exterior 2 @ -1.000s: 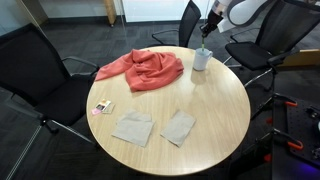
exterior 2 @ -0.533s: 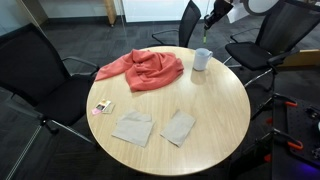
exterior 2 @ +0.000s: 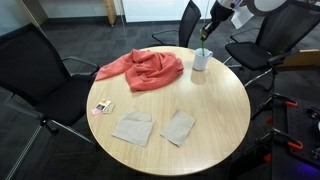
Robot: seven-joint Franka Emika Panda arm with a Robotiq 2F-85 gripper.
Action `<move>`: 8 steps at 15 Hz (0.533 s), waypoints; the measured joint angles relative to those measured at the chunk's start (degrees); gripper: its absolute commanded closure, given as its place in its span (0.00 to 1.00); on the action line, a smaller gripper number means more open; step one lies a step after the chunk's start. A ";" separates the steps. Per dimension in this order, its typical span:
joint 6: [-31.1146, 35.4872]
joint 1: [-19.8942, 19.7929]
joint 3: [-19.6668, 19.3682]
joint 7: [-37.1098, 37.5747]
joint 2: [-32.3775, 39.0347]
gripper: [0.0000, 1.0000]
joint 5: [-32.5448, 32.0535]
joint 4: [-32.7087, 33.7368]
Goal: Remove the pen from the mug cup and move the mug cup to the left
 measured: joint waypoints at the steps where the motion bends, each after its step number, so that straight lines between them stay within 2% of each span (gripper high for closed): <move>1: -1.28 -1.29 2.21 -1.31 0.14 0.97 1.01 0.01; 4: -4.51 -4.34 6.60 -5.54 1.05 0.97 3.80 0.14; 8: -7.55 -6.86 9.40 -11.16 3.56 0.97 4.73 1.53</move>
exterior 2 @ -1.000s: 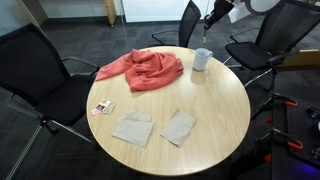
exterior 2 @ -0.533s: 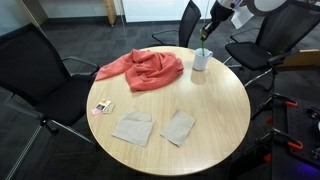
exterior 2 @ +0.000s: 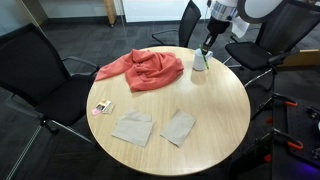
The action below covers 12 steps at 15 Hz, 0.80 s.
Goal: Remove the pen from the mug cup and move the mug cup to the left
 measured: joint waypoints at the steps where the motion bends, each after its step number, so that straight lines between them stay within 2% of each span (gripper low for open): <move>1: -0.82 -0.23 0.50 -1.38 0.87 0.97 0.00 0.70; 12: -10.14 -1.48 7.45 -14.19 13.46 0.97 0.14 12.21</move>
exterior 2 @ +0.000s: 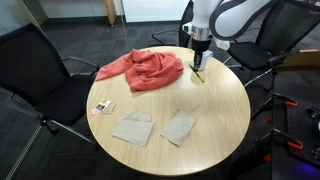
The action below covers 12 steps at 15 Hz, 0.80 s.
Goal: Remove the pen from the mug cup and move the mug cup to the left
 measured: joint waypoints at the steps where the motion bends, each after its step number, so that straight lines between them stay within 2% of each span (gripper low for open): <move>1: -0.79 -0.13 0.60 -0.87 1.13 0.97 0.01 1.13; 6: -4.25 -0.52 3.04 -4.79 6.90 0.97 0.03 6.63; 12: -4.43 -0.44 4.59 -7.97 13.76 0.97 -0.51 11.85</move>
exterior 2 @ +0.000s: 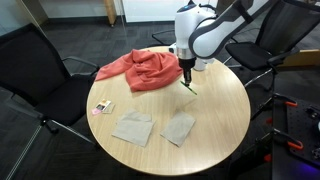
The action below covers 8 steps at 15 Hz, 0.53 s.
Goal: Remove the pen from the mug cup and move the mug cup to the left
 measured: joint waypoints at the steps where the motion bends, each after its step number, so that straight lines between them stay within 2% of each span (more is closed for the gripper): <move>1: 0.00 0.05 0.21 -0.36 0.94 0.94 -0.33 0.75; 3: 0.00 0.18 0.55 -0.99 2.61 0.63 -0.73 2.13; 8: 0.00 0.50 0.68 -0.87 4.51 0.27 -1.48 4.44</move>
